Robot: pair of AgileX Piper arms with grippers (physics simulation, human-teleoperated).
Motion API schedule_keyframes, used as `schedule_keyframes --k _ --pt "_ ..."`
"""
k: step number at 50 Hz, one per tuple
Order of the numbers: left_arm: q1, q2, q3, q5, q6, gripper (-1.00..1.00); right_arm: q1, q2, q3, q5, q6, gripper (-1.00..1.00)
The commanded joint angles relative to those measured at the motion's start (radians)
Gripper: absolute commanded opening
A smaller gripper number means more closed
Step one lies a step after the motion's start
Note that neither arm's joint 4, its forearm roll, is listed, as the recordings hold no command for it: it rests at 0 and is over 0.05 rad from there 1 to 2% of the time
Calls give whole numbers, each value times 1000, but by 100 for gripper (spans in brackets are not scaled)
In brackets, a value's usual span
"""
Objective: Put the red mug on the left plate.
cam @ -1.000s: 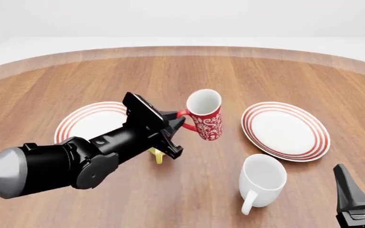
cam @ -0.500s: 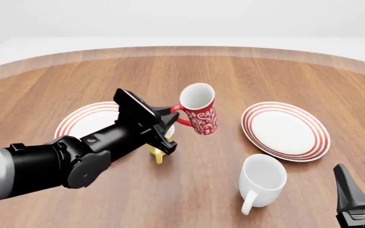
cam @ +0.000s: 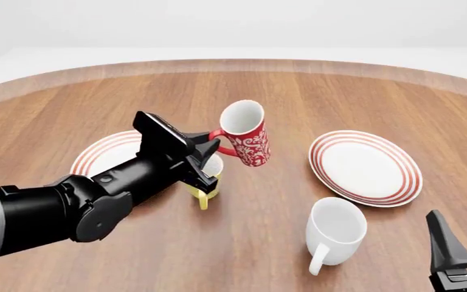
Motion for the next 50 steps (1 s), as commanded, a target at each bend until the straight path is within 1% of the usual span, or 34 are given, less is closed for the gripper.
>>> schedule_keyframes --k 1,28,50 --pt "11 -19 9 -7 6 -100 0 0 2 -1 -3 100" --pt "31 -67 37 -11 -8 -100 0 0 2 -1 -8 100" --pt "46 -145 56 7 -15 -100 -1 0 2 4 -8 100"
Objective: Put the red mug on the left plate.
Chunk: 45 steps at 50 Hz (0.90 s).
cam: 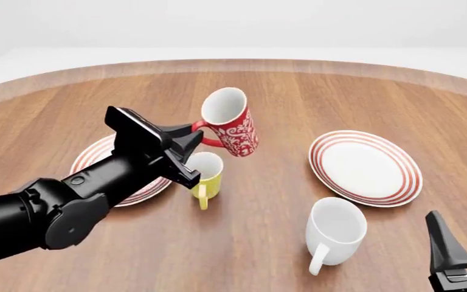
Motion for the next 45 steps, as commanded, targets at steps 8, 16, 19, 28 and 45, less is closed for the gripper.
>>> schedule_keyframes --k 8,16,19,28,45 --pt "18 -50 23 -6 -5 -100 -1 0 -1 3 -1 100" --pt "37 -81 42 -9 -19 -100 0 0 -1 4 -3 100" --pt "44 -81 43 -15 -23 -100 0 0 -1 4 -4 100" --pt "65 -115 53 -7 -29 -100 2 0 -1 4 -5 100" --pt "85 -161 65 2 -36 -100 5 0 -15 17 -6 100"
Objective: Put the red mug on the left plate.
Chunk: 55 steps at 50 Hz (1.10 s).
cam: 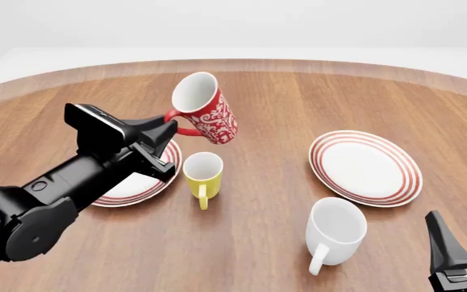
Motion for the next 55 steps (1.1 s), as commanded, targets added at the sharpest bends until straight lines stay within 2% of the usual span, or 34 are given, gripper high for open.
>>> schedule_keyframes --k 1,27,55 --pt "16 -34 5 3 0 -100 2 0 3 -3 0 100" --pt "60 -74 40 -7 -4 -100 3 0 5 -10 -2 100" --pt "187 -70 55 -50 1 -100 3 0 6 -12 -4 100"
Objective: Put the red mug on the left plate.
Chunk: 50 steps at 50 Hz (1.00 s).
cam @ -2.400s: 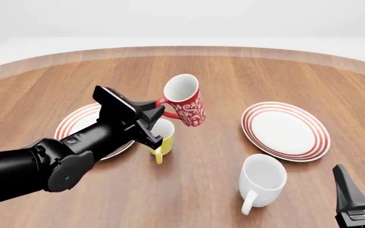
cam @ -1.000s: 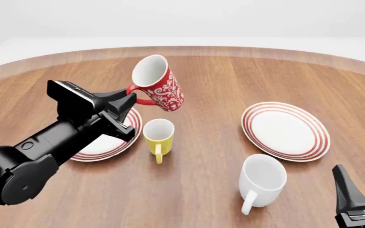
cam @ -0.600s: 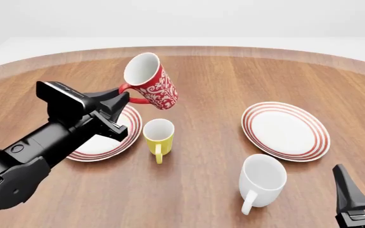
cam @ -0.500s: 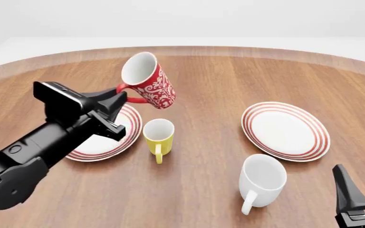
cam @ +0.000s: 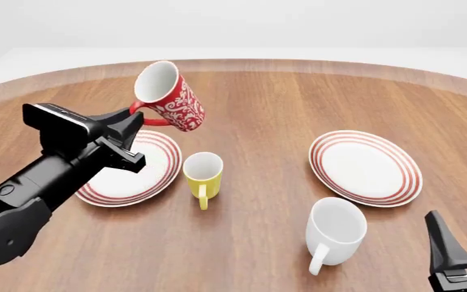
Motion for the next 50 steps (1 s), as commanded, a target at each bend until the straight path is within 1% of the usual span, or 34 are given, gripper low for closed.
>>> schedule_keyframes --k 1,7,17,18,23,27,29,50 --pt "49 1 0 -19 3 -100 1 0 0 0 -1 100" --pt "74 11 2 -30 0 -100 1 0 0 1 -1 100" --pt "90 19 -11 -28 1 -100 0 0 -1 4 -1 100" --pt "102 19 -12 -31 1 -100 0 0 -14 18 -1 100" --pt "130 34 -16 -40 2 -100 0 0 -1 5 -1 100" --pt "141 35 -5 -50 2 -100 0 0 -17 21 -2 100" --pt "149 38 0 -56 8 -100 1 0 -1 5 -2 100" --pt "223 74 32 -101 24 -100 -1 0 0 5 -7 100"
